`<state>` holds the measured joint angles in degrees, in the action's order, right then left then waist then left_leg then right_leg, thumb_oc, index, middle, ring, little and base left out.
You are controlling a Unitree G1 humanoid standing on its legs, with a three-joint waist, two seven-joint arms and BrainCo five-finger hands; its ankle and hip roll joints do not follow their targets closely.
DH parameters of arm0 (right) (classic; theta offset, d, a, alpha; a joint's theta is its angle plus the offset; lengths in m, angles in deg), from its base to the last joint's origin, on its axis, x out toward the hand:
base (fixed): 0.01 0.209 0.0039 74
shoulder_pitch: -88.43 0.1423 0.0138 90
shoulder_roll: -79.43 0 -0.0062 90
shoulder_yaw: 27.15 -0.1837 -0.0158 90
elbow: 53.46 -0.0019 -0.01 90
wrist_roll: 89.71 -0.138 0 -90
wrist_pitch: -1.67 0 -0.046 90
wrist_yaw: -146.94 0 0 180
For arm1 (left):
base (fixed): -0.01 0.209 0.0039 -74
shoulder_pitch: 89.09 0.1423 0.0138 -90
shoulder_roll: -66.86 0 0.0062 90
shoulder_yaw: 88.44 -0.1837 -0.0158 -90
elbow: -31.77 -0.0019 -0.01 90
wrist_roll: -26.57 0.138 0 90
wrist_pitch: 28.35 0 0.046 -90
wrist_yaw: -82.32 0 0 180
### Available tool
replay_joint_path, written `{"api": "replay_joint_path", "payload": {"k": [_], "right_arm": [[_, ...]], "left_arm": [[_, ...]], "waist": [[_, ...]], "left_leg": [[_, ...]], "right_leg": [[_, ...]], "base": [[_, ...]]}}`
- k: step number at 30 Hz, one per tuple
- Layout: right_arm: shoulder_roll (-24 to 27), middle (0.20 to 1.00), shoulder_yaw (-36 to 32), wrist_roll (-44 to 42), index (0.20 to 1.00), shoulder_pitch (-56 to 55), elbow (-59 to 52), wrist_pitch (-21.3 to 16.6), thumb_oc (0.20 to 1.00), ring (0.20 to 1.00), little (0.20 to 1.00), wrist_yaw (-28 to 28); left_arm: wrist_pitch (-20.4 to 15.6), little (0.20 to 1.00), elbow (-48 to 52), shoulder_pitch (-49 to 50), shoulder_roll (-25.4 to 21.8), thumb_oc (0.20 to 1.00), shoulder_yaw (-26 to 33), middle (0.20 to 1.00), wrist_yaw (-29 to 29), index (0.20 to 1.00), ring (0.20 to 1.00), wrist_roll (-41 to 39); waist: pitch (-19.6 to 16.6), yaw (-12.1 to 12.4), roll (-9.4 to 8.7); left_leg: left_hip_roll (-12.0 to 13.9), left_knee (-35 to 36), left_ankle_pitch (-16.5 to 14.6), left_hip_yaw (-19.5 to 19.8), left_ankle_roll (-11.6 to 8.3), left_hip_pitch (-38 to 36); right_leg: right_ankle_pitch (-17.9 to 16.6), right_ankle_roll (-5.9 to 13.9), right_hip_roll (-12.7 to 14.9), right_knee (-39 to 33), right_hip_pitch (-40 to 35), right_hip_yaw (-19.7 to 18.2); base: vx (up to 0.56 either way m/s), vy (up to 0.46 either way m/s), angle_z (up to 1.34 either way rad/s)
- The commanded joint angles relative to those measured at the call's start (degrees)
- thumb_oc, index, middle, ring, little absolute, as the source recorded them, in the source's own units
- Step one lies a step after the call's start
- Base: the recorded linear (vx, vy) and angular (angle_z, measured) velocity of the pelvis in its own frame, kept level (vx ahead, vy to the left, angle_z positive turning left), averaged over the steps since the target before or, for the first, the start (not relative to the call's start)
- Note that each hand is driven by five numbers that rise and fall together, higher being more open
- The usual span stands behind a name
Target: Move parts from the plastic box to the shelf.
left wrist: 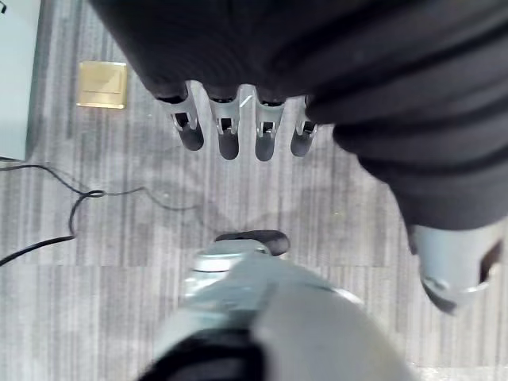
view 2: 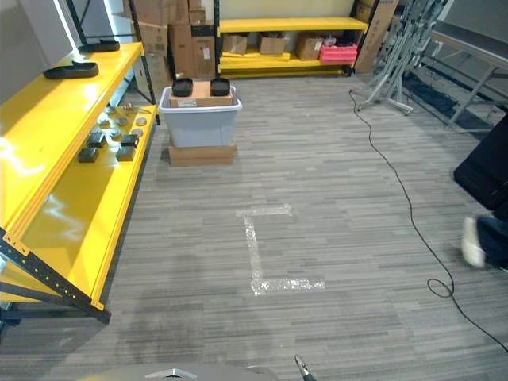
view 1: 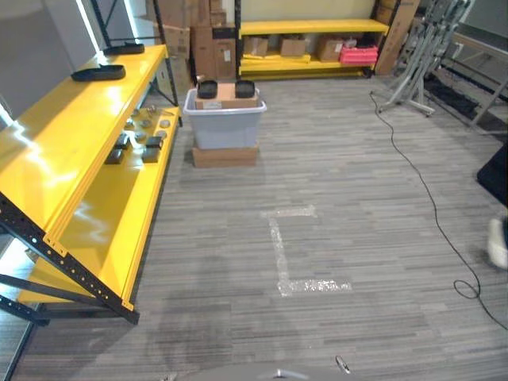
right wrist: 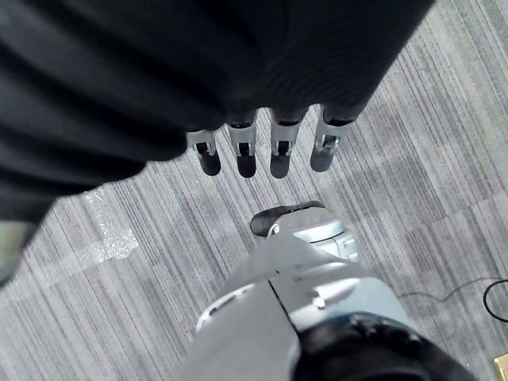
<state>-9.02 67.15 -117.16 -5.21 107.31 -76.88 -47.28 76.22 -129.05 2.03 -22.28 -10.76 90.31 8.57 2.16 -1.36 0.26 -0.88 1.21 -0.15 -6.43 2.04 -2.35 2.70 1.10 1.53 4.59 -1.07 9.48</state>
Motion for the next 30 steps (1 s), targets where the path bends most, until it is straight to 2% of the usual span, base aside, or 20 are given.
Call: {"api": "replay_joint_path", "payload": {"k": [1, 2, 6, 12, 18, 22, 24, 26, 29, 30], "right_arm": [[1.3, 1.000, 0.7, -4.2, 1.000, 3.8, 2.8, -2.3, 1.000, 1.000, 1.000, -1.8], [1.2, 1.000, 0.9, -5.0, 1.000, 3.7, 1.4, -4.5, 1.000, 1.000, 1.000, -1.8], [1.6, 1.000, 1.4, -2.6, 1.000, 3.7, 0.3, -6.1, 1.000, 1.000, 1.000, -2.0], [1.3, 1.000, 3.0, 0.0, 1.000, 3.9, 0.9, -6.0, 1.000, 1.000, 1.000, -3.9], [1.4, 1.000, 3.4, -0.3, 1.000, 3.8, 1.4, -4.6, 1.000, 1.000, 1.000, -6.0], [1.5, 1.000, 3.7, 0.0, 1.000, 3.7, 0.8, -5.6, 1.000, 1.000, 1.000, -5.7], [1.8, 1.000, 4.1, 3.2, 1.000, 3.7, 0.5, -6.3, 1.000, 1.000, 1.000, -6.6], [1.8, 1.000, 5.3, 7.1, 1.000, 3.9, 1.0, -2.8, 1.000, 1.000, 1.000, -8.3], [1.6, 1.000, 6.2, 7.0, 1.000, 4.0, 1.7, -3.1, 1.000, 1.000, 1.000, -7.5], [1.5, 1.000, 6.3, 5.4, 1.000, 4.2, 2.0, -2.0, 1.000, 1.000, 1.000, -5.6]], "left_arm": [[-0.7, 1.000, -2.1, -4.6, -1.6, 1.000, 0.1, 1.000, 1.0, 1.000, 1.000, -0.9], [-1.3, 1.000, -2.0, -4.3, -2.0, 1.000, 0.2, 1.000, 1.1, 1.000, 1.000, -1.1], [-0.2, 1.000, -1.8, -4.7, -2.4, 1.000, 1.3, 1.000, -2.8, 1.000, 1.000, -6.1], [-1.7, 1.000, -2.8, -4.5, -1.9, 1.000, 3.5, 1.000, -6.9, 1.000, 1.000, -6.7], [-7.6, 1.000, -1.9, -4.5, -2.0, 1.000, 3.1, 1.000, -6.6, 1.000, 1.000, -1.6], [-9.3, 1.000, -0.2, -4.2, -2.1, 1.000, 1.3, 1.000, -6.2, 1.000, 1.000, -1.6], [-9.4, 1.000, 0.1, -4.0, -2.3, 1.000, 1.2, 1.000, -6.9, 1.000, 1.000, -1.6], [-5.9, 1.000, -0.3, -4.0, -2.4, 1.000, 1.1, 1.000, -7.3, 1.000, 1.000, -0.4], [-5.7, 1.000, -0.8, -4.2, -2.5, 1.000, 1.0, 1.000, -6.2, 1.000, 1.000, 1.2], [-5.4, 1.000, -1.1, -4.4, -2.4, 1.000, 0.7, 1.000, -5.8, 1.000, 1.000, 0.9]], "waist": [[3.8, -0.2, -0.19], [3.8, -0.5, -0.24], [4.1, -1.0, -0.04], [4.1, -1.0, -0.23], [4.1, -0.8, -0.27], [4.2, -0.5, -0.14], [4.3, -0.4, -0.12], [4.4, -0.2, -0.27], [4.3, 0.0, -0.40], [4.3, 0.2, -0.41]], "left_leg": [[0.5, 3.8, -4.8, -4.8, -0.86, -4.9], [0.5, 3.8, -4.8, -4.8, -0.77, -4.9], [0.6, 3.8, -5.0, -5.1, -0.66, -5.0], [0.7, 3.8, -5.0, -5.0, -0.92, -5.3], [0.7, 3.8, -4.9, -4.9, -1.12, -5.5], [0.7, 3.8, -4.8, -4.7, -1.11, -5.5], [0.6, 3.8, -4.8, -4.5, -1.08, -5.5], [0.6, 3.8, -4.7, -4.3, -1.13, -5.5], [0.6, 3.8, -4.7, -4.1, -1.14, -5.4], [0.6, 3.8, -4.7, -4.0, -1.13, -5.5]], "right_leg": [[0.4, 4.09, 2.2, -8.7, -6.9, 1.4], [0.6, 4.07, 2.2, -8.0, -6.7, 1.1], [0.9, 3.89, 2.1, -7.8, -6.5, 0.7], [0.6, 3.69, 1.8, -8.8, -7.2, 0.4], [0.6, 3.63, 1.7, -8.9, -7.5, 0.7], [0.8, 3.59, 1.7, -8.8, -7.6, 1.0], [0.8, 3.54, 1.7, -8.8, -7.7, 1.2], [0.8, 3.53, 1.8, -8.8, -7.7, 1.4], [0.8, 3.51, 1.8, -8.9, -7.8, 1.6], [0.9, 3.49, 1.8, -8.9, -7.9, 1.8]], "base": [[-0.02, -0.007, 0.04], [0.00, 0.000, 0.00], [-0.04, 0.012, -0.08], [-0.01, -0.003, -0.03], [0.00, 0.000, 0.00], [0.00, 0.000, 0.00], [0.00, 0.000, 0.00], [0.00, 0.000, 0.00], [0.00, -0.003, 0.01], [0.02, -0.005, 0.03]]}}
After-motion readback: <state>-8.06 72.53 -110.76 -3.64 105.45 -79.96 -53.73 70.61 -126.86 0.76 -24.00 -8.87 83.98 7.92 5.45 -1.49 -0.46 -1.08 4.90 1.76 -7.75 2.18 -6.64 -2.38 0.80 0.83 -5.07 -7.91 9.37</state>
